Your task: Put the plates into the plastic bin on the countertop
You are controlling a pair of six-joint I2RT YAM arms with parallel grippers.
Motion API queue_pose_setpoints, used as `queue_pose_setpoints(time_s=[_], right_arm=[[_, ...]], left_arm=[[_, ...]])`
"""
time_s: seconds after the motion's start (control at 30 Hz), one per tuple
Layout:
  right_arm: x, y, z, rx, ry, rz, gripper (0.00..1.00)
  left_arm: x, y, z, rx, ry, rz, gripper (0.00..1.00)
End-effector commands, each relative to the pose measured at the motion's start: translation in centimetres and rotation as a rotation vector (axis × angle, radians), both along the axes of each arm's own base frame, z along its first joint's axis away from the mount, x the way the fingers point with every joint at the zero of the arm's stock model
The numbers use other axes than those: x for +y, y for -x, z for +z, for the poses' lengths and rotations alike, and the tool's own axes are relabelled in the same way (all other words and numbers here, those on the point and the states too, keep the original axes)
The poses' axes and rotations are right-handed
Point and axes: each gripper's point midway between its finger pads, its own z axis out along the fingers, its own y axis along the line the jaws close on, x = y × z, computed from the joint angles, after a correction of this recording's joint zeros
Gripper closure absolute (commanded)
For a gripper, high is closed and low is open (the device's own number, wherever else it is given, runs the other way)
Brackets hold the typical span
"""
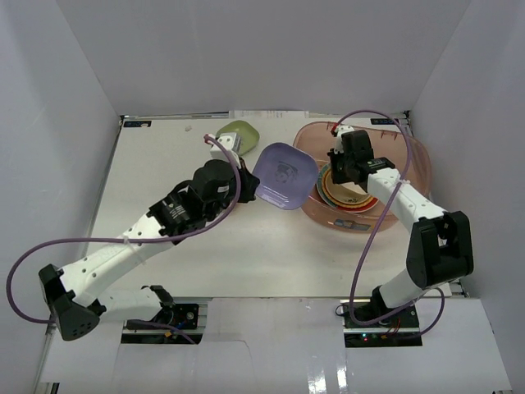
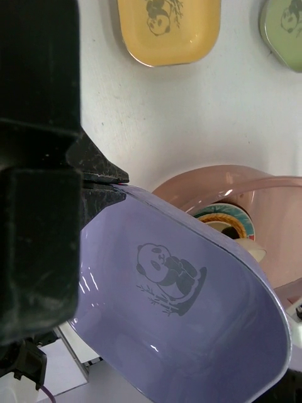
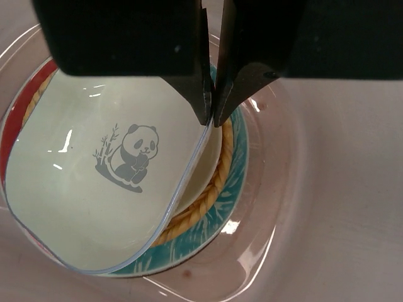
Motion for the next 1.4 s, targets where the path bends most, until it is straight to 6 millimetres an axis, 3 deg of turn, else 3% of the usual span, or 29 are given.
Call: queue_pose_setpoints(time_s=[0.0,0.07,0.1,0.2,0.23,0.3,0.33,0.4,0.43,0.53,0.6,0.63,0.7,0.73,0.8,0.83,0.87,0.9,0.93,0.97,1.03,1.07,1.1,1.17,1.2,1.23,1.37], right_arm=[[0.0,-0.9,0.1,-0.029,-0.044,-0.004,0.90],[-0.2,-1.1,-0.7,-0.007,-0.049,-0.019,0.78],[-0.1,-1.1,-0.7,-0.001,-0.057,-0.023,0.66],[-0.1,-1.1,0.2,-0.013,-0.095,-0.042,0.50],[0.1,-1.3,1.7,-0.043,-0.122,-0.047,0.35],[-0.3,-1.6,3.6,-0.080,-0.154,-0.064,0.25],[0.0,-1.5,5.8,-0.109,-0.202,-0.059,0.25],[-1.0,-1.8,8.0,-0.153,-0.237,-0.099,0.27],[-2.4,-1.9,10.3,-0.211,-0.253,-0.149,0.28],[-6.7,-1.4,14.0,-0.314,-0.297,-0.336,0.34],[-8.7,-0.2,16.6,-0.387,-0.336,-0.401,0.42],[-10.4,0.2,17.0,-0.406,-0.347,-0.452,0.45],[-12.2,1.7,19.2,-0.470,-0.395,-0.493,0.59],[-12.5,2.3,19.8,-0.486,-0.404,-0.494,0.65],[-12.7,3.8,21.7,-0.547,-0.425,-0.497,0.84],[-12.7,4.3,22.2,-0.562,-0.428,-0.494,0.89],[-12.6,4.8,22.8,-0.579,-0.437,-0.483,0.92],[-12.1,5.7,24.0,-0.610,-0.458,-0.458,0.92],[-12.0,6.1,24.4,-0.625,-0.468,-0.450,0.92],[-11.3,6.9,24.7,-0.637,-0.487,-0.414,0.92],[-10.8,7.6,24.9,-0.642,-0.505,-0.390,0.92],[-10.5,8.1,24.9,-0.647,-0.512,-0.377,0.91],[-10.5,8.4,24.6,-0.638,-0.510,-0.376,0.91],[-10.3,8.8,24.3,-0.634,-0.511,-0.369,0.90],[-10.2,8.9,23.3,-0.613,-0.511,-0.367,0.90],[-10.1,8.9,22.9,-0.608,-0.514,-0.364,0.90],[-9.8,9.1,20.9,-0.574,-0.519,-0.359,0.87]], left_arm=[[-2.0,-1.2,3.6,-0.067,0.083,-0.041,1.00],[-2.3,-2.1,4.2,-0.078,0.091,-0.043,1.00],[-2.7,-2.7,3.8,-0.067,0.086,-0.046,1.00],[-3.4,-3.7,3.9,-0.064,0.088,-0.054,1.00],[-3.5,-4.0,4.3,-0.066,0.096,-0.059,1.00],[-3.6,-4.5,4.5,-0.069,0.099,-0.056,1.00],[-3.7,-4.6,5.1,-0.076,0.107,-0.063,1.00],[-4.0,-4.9,5.6,-0.086,0.106,-0.071,1.00],[-4.6,-5.1,5.3,-0.080,0.098,-0.086,1.00],[-6.1,-6.0,6.7,-0.085,0.098,-0.116,1.00],[-7.1,-6.4,6.7,-0.078,0.102,-0.139,1.00],[-8.2,-6.8,5.6,-0.055,0.090,-0.162,1.00],[-9.3,-7.5,5.8,-0.053,0.088,-0.184,1.00],[-10.4,-8.3,4.0,-0.022,0.061,-0.190,1.00],[-11.5,-8.9,3.8,-0.008,0.057,-0.205,1.00],[-12.0,-9.2,3.2,0.009,0.059,-0.207,1.00],[-13.2,-9.8,1.3,0.046,0.049,-0.223,1.00],[-14.0,-10.1,1.8,0.041,0.064,-0.230,1.00],[-14.8,-10.3,1.2,0.053,0.062,-0.234,1.00],[-16.2,-10.5,-1.0,0.089,0.044,-0.259,1.00],[-17.8,-10.8,-1.1,0.088,0.051,-0.273,1.00],[-18.9,-11.0,-3.1,0.116,0.031,-0.281,1.00],[-19.7,-11.1,-2.7,0.111,0.043,-0.289,1.00],[-21.0,-11.0,-3.8,0.130,0.039,-0.299,1.00],[-21.7,-11.2,-5.5,0.151,0.019,-0.297,1.00],[-22.4,-11.1,-5.2,0.145,0.023,-0.302,1.00],[-23.7,-11.5,-7.5,0.170,-0.002,-0.280,1.00]])
